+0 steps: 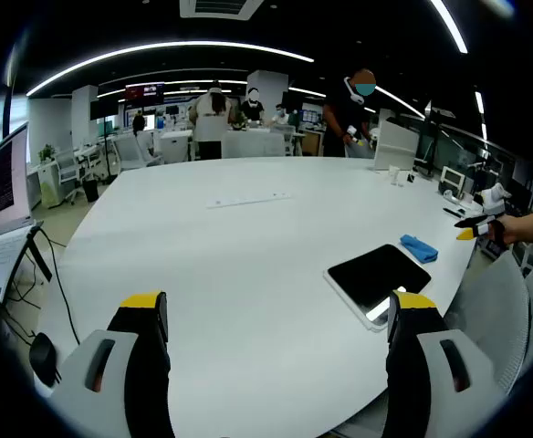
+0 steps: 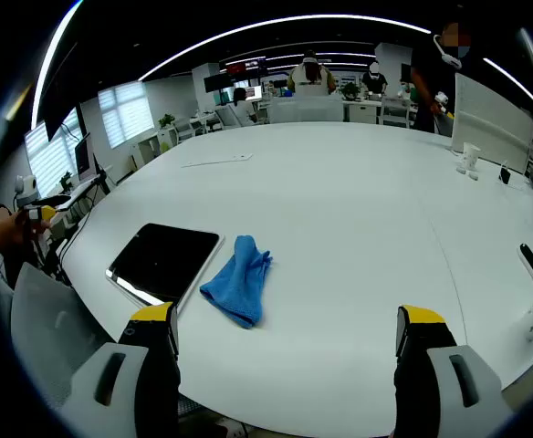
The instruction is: Wipe the mirror surface with the cleaning cloth until all visible marks leave the cleaned area.
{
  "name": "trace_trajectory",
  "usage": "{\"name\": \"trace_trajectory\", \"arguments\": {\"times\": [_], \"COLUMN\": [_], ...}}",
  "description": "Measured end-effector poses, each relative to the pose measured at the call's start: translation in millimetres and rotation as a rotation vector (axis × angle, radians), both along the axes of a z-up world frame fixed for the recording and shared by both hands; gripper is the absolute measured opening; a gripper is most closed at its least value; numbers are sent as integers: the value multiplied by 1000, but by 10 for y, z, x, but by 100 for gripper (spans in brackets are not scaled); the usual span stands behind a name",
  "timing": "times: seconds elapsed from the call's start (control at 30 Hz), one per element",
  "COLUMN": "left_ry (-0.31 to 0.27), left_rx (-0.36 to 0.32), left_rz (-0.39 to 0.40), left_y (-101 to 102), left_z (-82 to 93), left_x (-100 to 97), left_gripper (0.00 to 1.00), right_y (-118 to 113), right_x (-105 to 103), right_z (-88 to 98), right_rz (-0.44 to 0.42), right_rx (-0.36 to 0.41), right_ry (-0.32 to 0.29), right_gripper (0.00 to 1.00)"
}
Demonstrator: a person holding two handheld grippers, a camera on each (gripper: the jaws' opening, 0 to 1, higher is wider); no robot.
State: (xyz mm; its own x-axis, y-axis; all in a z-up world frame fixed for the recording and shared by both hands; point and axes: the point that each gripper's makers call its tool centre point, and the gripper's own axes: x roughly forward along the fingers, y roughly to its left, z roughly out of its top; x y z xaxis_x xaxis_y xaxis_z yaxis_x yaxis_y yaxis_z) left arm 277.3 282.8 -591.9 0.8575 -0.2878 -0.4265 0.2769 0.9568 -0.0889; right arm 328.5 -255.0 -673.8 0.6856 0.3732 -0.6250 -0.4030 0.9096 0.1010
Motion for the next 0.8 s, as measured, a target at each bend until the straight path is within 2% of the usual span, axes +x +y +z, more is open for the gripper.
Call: {"name": "trace_trajectory", "arguments": {"times": [0.13, 0.27, 0.47, 0.67, 0.8], "left_ry": [12, 5, 5, 13, 2], "left_rx": [22, -19, 10, 27, -12], "left_rz": [-3, 33, 31, 30, 41], "left_y": [18, 123, 119, 116, 77], "left_z": [-9, 43, 29, 8, -33], "left_x": [11, 4, 4, 4, -13], "left_gripper": [99, 99, 99, 99, 99], "right_y": [5, 7, 46, 46, 85], "right_x": [14, -1, 4, 18, 29], "right_z": [-2, -23, -15, -41, -99], "right_rz": [-3, 5, -12, -8, 22], "right_rx": [5, -14, 14, -4, -15], "right_ry": [-1, -1, 5, 13, 35], "right_gripper": [99, 99, 99, 99, 99]}}
